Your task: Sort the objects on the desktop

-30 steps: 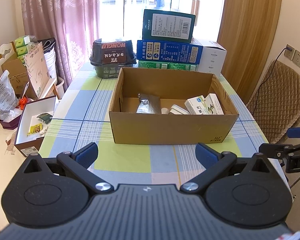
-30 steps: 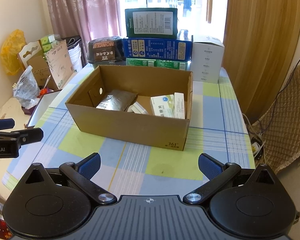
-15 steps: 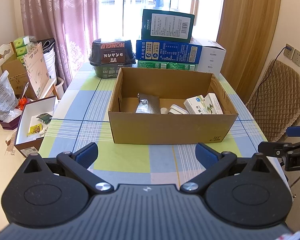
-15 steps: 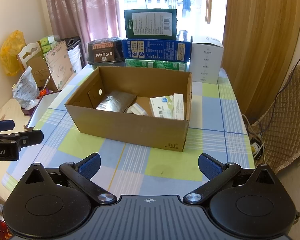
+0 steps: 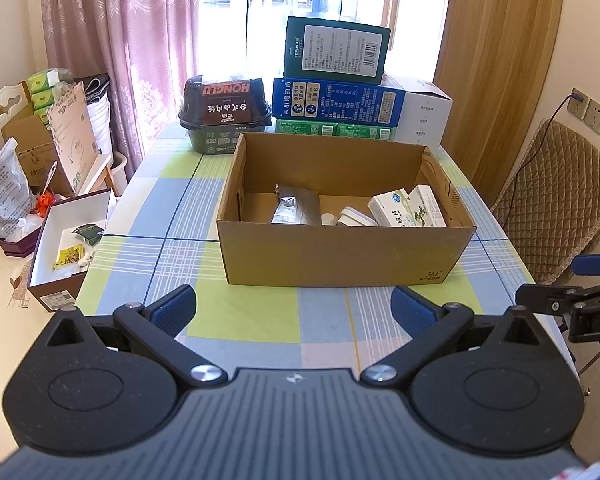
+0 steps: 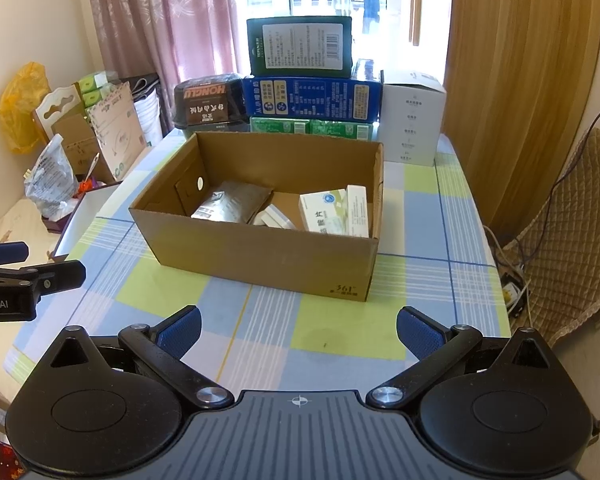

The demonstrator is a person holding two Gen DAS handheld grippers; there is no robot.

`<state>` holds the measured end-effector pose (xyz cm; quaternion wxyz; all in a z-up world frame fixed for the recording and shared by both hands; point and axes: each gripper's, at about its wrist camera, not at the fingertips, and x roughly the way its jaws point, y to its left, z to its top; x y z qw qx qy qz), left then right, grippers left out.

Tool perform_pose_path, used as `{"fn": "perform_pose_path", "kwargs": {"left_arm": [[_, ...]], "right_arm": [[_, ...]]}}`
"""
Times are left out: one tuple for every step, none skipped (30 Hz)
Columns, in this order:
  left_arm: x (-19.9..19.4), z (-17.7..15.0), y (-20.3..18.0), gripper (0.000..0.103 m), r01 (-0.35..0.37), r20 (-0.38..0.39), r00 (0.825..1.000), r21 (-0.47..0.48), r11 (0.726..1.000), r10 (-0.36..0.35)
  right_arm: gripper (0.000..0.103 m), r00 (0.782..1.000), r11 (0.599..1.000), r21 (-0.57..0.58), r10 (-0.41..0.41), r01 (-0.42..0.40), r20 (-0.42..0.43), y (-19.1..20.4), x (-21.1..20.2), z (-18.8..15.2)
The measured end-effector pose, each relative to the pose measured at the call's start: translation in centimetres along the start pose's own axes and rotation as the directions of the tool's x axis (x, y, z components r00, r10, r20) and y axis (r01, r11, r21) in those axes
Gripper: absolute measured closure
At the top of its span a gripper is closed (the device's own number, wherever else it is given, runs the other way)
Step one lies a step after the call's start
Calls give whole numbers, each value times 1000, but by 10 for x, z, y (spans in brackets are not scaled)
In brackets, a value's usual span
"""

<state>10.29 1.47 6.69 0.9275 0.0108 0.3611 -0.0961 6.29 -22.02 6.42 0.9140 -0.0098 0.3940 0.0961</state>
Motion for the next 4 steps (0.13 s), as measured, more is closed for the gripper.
{"fn": "perform_pose_path", "kwargs": {"left_arm": [[-1, -1, 0, 1, -1, 7, 1000, 3, 1000, 1], [-2, -2, 0, 1, -2, 14, 1000, 5, 1000, 2], [-2, -2, -1, 1, -3, 18, 1000, 7, 1000, 3], [-2, -2, -2, 1, -1, 18, 1000, 7, 1000, 1]], "right_arm": [[2, 1000, 1000, 2, 0, 0, 0, 0, 0, 0], [2, 1000, 1000, 4, -1, 1, -1, -1, 0, -1], [2, 1000, 1000, 6, -1, 1, -1, -1, 1, -2], [2, 1000, 1000, 7, -2, 2, -1, -1, 1, -2]]}}
